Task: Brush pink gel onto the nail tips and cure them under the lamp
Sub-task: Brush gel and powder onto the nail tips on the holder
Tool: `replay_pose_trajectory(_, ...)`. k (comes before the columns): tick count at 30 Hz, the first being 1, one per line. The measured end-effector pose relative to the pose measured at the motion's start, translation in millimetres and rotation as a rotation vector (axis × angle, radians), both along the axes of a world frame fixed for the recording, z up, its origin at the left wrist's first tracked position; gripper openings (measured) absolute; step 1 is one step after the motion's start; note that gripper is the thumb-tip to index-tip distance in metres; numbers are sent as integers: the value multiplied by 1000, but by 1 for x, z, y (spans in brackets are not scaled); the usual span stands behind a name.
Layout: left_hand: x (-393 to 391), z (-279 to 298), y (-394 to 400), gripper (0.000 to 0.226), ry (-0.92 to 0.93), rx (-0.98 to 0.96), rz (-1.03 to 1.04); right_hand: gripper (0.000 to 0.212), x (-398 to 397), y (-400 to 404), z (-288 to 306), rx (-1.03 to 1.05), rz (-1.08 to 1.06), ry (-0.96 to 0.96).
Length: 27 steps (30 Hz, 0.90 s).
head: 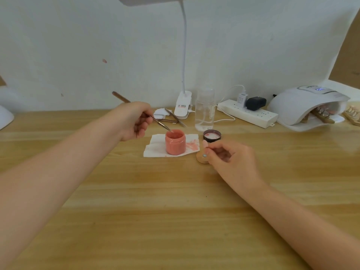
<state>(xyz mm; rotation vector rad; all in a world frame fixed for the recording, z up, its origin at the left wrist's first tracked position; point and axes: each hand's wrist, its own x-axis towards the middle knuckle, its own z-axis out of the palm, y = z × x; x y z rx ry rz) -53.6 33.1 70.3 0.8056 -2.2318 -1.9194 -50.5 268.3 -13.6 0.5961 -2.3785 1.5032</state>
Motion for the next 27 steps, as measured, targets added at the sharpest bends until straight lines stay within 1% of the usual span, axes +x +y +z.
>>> replay_pose_trajectory(3,5,-8,-8,14,-36,108,16,4,0,0,-1,6,-1,4)
replay_pose_trajectory(8,9,-18,-13,14,-57,194,1,5,0,0,-1,15,6,26)
replay_pose_trajectory(20,13,-14,-14,14,2,226,22,6,-1,1,-1,45,-8,48)
replay_pose_trajectory(27,14,-23,-15,14,-19,242,19,5,0,2,-1,37,-8,65)
